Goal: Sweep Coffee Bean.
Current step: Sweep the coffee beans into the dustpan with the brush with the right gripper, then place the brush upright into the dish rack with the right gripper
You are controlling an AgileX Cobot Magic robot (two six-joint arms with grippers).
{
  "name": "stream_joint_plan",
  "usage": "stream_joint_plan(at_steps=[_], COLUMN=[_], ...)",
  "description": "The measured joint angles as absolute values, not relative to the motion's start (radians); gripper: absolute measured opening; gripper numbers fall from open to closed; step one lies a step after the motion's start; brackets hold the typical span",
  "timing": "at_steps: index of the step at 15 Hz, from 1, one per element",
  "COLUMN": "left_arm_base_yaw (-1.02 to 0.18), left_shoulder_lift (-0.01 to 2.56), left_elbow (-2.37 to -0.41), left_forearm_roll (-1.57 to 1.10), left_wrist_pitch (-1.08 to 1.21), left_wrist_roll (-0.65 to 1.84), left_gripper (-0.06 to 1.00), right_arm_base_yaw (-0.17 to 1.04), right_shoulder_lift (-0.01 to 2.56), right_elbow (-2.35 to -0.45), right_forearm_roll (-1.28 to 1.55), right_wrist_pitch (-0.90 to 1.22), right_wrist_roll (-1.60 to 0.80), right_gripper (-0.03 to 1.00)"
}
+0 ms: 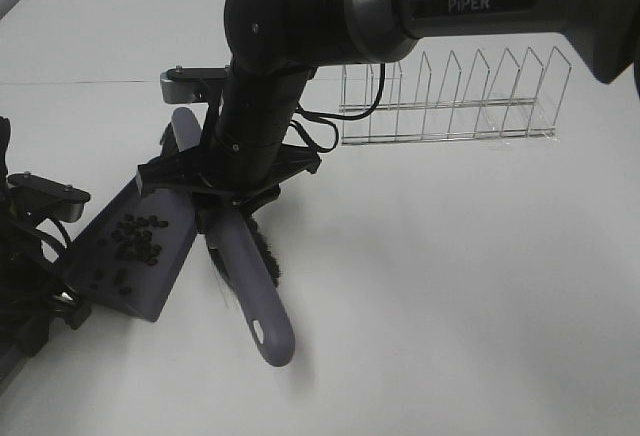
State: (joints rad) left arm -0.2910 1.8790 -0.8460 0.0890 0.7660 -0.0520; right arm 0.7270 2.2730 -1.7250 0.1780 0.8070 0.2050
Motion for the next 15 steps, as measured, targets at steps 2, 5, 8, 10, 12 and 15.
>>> stream_joint_plan(at_steps=[2,5,8,10,12,15], left_arm_base_yaw=[-0.291,-0.291,-0.291,-0.291,-0.291,-0.291], left_shoulder_lift=[1.879,1.879,1.879,1.879,1.879,1.879], left_elbow=[-0.846,-0.846,-0.846,-0.846,-0.846,-0.846], left_forearm_roll=[0.089,0.089,0.088,0.075,0.059,0.038], left_wrist_pitch=[0.767,0.768,0.771,0.771,0.771,0.751], left_wrist_roll=[-0.052,-0.052,-0.052,-0.052,-0.052,-0.051], left_gripper=[0.33,0.33,0.33,0.33,0.33,0.33], right_arm_base_yaw=[0.726,0.726,0.726,0.726,0.726,0.725], right_shoulder_lift=[2.274,2.284,2.287,2.287,2.287,2.286], right_elbow=[-1.727,-1.784,-1.894,-2.047,-2.148,-2.282], right_forearm_roll=[0.232,0.318,0.269,0.092,-0.014,-0.125], right_wrist_pitch=[0.774,0.762,0.836,1.040,1.145,1.226], right_wrist_roll=[0.174,0.106,0.070,0.097,0.106,0.102], right_gripper=[0.36,0.36,0.36,0.36,0.36,0.36])
